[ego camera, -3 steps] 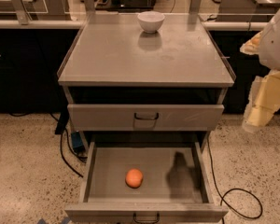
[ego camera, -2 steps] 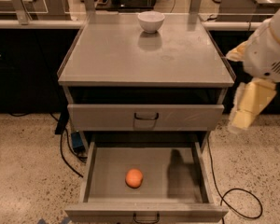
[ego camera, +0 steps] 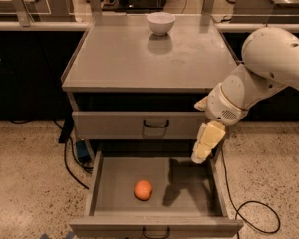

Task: Pick orange from middle drawer and place on counter

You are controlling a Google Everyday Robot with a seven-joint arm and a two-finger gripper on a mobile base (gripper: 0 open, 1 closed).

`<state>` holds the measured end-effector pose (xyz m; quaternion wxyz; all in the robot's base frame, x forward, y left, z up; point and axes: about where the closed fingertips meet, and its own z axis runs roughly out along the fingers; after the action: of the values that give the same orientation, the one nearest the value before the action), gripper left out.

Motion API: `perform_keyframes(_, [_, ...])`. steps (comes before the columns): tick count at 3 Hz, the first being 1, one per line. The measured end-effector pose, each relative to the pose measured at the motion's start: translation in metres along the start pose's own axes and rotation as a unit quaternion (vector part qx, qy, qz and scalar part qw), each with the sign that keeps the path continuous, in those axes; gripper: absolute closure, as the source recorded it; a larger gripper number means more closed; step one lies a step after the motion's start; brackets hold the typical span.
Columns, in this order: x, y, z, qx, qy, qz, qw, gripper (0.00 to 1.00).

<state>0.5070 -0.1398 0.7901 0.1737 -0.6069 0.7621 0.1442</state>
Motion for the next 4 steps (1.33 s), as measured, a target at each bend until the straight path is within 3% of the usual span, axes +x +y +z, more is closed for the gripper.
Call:
perform_keyframes(1, [0.000, 0.000, 0.004, 0.002, 0.001, 0.001, 1.0000, 0.00])
perform_keyframes(2, [0.003, 0.002, 0.031, 0.017, 0.010, 0.007, 0.9998, 0.00])
perform_keyframes(3, [-0.003, 0.013, 0.062, 0.063, 0.044, 0.004, 0.9970, 0.00])
perform_keyframes(4, [0.020, 0.015, 0.084, 0.080, 0.063, 0.028, 0.9944, 0.00])
